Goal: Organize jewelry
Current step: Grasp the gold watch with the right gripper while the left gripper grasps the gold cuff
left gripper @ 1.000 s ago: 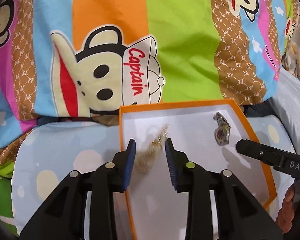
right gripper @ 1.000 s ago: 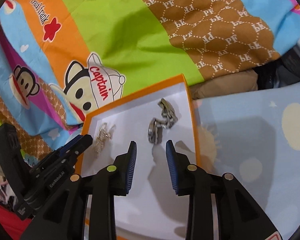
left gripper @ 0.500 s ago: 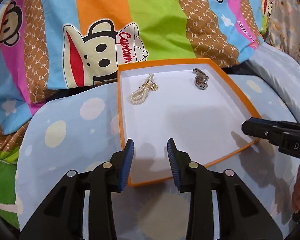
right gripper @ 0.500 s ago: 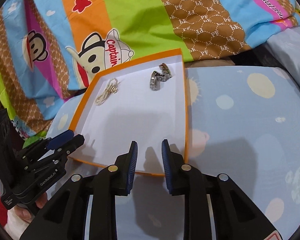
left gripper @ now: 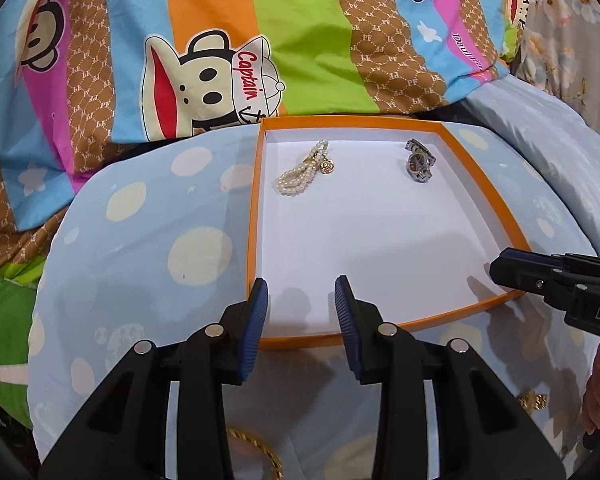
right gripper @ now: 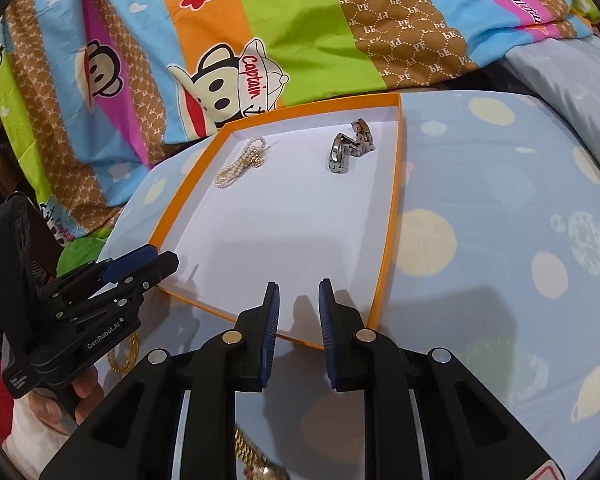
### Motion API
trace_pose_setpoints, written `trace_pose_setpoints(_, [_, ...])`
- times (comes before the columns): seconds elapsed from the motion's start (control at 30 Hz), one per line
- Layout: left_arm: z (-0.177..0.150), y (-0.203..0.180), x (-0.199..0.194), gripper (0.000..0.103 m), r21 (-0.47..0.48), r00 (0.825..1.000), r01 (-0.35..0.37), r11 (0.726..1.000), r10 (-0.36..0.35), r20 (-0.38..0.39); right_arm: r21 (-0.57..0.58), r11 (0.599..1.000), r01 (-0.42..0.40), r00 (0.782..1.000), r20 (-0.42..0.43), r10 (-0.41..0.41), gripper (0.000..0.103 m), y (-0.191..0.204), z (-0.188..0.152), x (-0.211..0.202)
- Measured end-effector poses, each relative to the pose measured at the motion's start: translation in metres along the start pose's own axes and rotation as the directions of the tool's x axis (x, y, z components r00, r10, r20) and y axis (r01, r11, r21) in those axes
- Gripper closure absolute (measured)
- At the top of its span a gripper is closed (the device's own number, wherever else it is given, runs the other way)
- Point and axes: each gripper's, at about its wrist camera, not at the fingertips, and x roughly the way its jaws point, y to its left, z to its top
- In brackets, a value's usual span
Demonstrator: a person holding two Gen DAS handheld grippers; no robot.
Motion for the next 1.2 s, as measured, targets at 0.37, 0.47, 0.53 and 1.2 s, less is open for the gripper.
trace_pose_setpoints(0.37, [-0.038, 0.018, -0.083, 0.030, -0.088, 0.992, -0.012, 0.996, 0.023, 0.122, -0.122, 0.991, -0.056, 0.994, 0.090, 0.067, 0.049, 0.013, -0.071, -0.068])
trace_pose_setpoints(0.47, [-0.061, 0.022, -0.090, 0.030, -0.106, 0.992, -0.035, 0.994, 0.047, 0.118, -0.129, 0.989, -0.067, 0.995, 0.059, 0.075, 0.049, 0.014, -0.088, -0.058])
trace_pose_setpoints(0.53, [-0.076, 0.025, -0.092, 0.030, -0.121, 0.992, -0.041, 0.992, 0.054, 0.110, -0.127, 0.990, -0.064, 0.996, 0.048, 0.071, 0.049, 0.017, -0.093, -0.051])
trace_pose_setpoints(1.2, [-0.129, 0.031, -0.089, 0.027, -0.169, 0.998, 0.008, 0.986, 0.002, 0.061, -0.215, 0.972, 0.093, 0.995, 0.054, -0.084, 0.080, 0.032, -0.104, -0.038])
